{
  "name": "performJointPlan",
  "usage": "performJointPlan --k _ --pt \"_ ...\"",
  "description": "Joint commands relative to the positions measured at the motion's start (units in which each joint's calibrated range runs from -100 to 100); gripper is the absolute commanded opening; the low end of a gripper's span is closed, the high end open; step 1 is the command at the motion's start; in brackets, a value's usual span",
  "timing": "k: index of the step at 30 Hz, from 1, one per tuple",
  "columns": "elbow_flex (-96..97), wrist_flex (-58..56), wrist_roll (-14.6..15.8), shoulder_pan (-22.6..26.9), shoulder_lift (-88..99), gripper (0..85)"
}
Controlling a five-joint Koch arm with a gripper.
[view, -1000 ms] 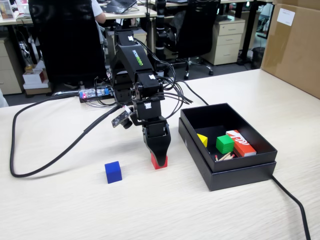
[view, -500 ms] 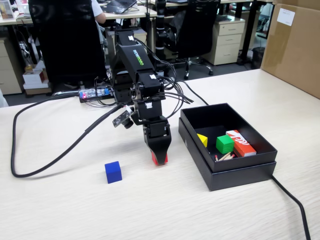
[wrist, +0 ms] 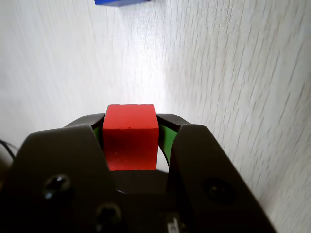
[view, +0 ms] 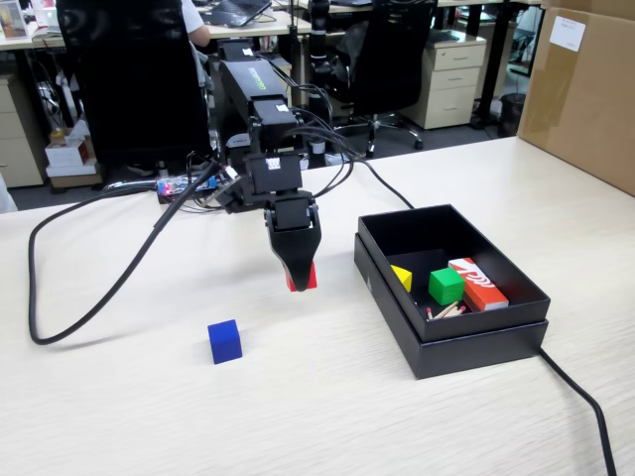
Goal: Put the red cube on top of the blue cube
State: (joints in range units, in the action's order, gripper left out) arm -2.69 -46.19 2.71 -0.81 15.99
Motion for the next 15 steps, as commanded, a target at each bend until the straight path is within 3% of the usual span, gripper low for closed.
performJointPlan --k 1,15 --pt "-2.47 -0.42 -1.03 -1.03 6.68 0.9" --pt "-2.29 3.81 -4.64 -6.54 7.25 0.9"
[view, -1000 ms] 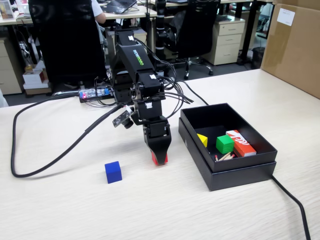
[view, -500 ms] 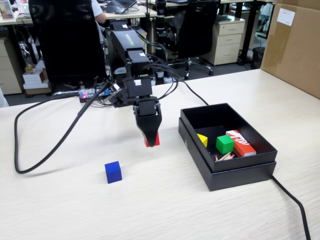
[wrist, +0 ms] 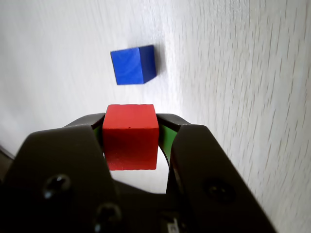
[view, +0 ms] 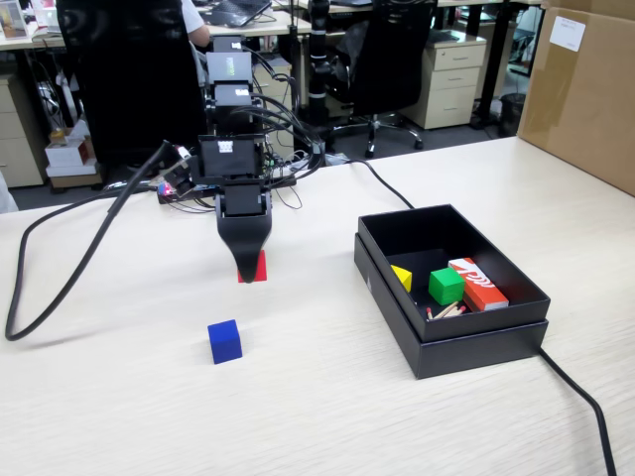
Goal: Put the red cube on top of the blue cube
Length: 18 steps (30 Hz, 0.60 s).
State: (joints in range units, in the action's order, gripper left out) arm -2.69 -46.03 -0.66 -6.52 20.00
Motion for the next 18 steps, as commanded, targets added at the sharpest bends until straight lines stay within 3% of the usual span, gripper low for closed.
performJointPlan --k 1,5,18 --pt "-2.29 4.26 -1.47 -1.17 2.89 0.9" --pt "-2.11 9.53 -2.93 -2.59 -0.32 0.9" --pt "-2.75 12.64 -2.93 -2.88 -9.04 0.9"
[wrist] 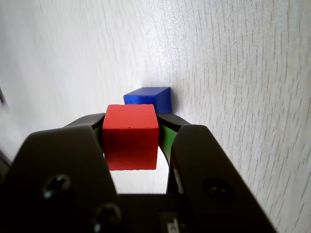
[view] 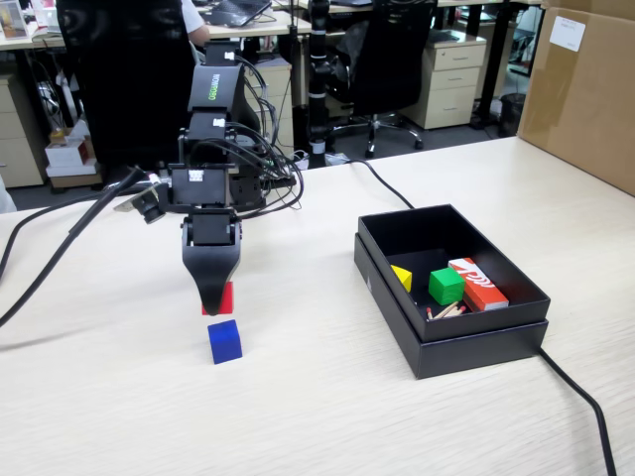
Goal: Put the red cube on top of the blue cube
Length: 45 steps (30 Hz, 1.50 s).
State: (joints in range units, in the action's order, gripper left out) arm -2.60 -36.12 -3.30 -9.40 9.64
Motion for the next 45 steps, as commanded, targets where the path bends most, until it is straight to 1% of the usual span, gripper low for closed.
performJointPlan --k 1,11,14,45 --pt "-2.75 2.73 -0.29 0.05 1.31 0.9" --pt "-2.48 2.82 -0.20 0.05 0.28 0.9" --pt "-1.84 4.37 -0.24 -0.05 -0.29 0.9" --pt "-1.48 4.37 -0.24 -0.10 -1.21 0.9"
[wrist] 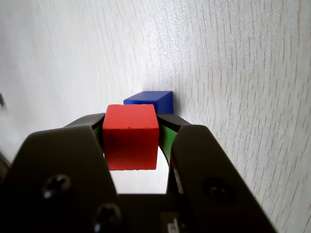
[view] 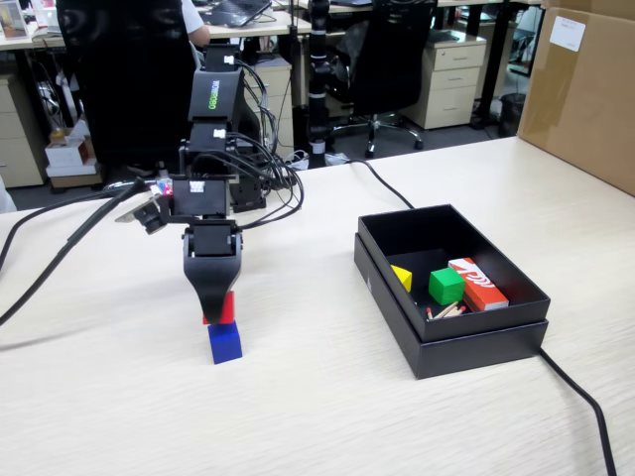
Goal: Put the red cube on top of the blue cube
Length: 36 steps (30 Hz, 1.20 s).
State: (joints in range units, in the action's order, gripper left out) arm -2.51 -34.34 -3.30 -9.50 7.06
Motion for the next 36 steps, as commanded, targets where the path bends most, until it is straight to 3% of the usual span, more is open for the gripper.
performJointPlan --k 1,18,20,26,29,36 --pt "-1.57 2.59 -0.24 0.00 1.26 0.9" --pt "-1.66 2.59 -0.44 -0.24 0.35 1.1" --pt "-1.21 2.59 -0.59 -0.15 0.35 10.6" --pt "-0.57 2.59 -0.83 -0.05 0.35 14.1" --pt "-0.57 2.59 -1.17 -0.05 0.35 24.6" --pt "-1.84 2.59 -0.98 -0.05 0.80 24.6"
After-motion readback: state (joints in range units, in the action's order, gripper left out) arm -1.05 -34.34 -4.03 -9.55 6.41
